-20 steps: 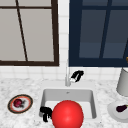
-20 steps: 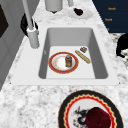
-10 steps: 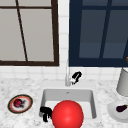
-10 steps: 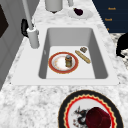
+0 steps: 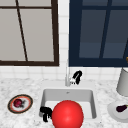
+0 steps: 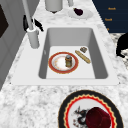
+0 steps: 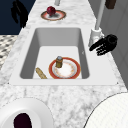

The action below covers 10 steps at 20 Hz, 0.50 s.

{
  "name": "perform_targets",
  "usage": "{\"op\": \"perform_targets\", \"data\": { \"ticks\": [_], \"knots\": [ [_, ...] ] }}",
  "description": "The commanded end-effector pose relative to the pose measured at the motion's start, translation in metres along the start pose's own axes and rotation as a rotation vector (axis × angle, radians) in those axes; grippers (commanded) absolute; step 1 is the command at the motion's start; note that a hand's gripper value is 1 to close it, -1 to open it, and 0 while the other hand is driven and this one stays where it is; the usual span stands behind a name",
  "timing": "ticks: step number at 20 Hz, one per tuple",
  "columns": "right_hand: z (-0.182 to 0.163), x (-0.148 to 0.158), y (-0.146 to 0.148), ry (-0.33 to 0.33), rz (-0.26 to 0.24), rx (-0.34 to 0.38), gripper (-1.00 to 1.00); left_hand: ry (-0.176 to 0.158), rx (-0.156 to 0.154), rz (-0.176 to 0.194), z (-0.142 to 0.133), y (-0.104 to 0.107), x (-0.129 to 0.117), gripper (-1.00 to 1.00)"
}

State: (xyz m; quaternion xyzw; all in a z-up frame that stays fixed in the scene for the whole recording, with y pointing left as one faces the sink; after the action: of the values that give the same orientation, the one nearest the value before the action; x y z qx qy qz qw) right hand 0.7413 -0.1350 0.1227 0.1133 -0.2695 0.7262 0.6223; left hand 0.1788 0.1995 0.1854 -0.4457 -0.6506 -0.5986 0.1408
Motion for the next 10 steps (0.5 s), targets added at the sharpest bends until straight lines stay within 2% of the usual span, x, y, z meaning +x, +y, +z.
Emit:
{"op": "perform_targets", "data": {
  "ticks": [1,3,4,7,10],
  "knots": [
    [0.011,0.008,0.009,0.031,0.009,-0.028,-1.0,0.0,0.0,0.0,0.0,0.0,0.0,0.0],
    [0.023,0.004,0.019,0.007,0.019,-0.029,-1.0,0.0,0.0,0.0,0.0,0.0,0.0,0.0],
    [0.026,0.007,0.018,0.015,0.029,-0.026,-1.0,0.0,0.0,0.0,0.0,0.0,0.0,0.0],
    [0.043,0.015,0.011,0.079,0.082,-0.054,-1.0,0.0,0.0,0.0,0.0,0.0,0.0,0.0],
    [0.058,0.021,0.008,0.121,0.104,-0.056,-1.0,0.0,0.0,0.0,0.0,0.0,0.0,0.0]
  ]
}}
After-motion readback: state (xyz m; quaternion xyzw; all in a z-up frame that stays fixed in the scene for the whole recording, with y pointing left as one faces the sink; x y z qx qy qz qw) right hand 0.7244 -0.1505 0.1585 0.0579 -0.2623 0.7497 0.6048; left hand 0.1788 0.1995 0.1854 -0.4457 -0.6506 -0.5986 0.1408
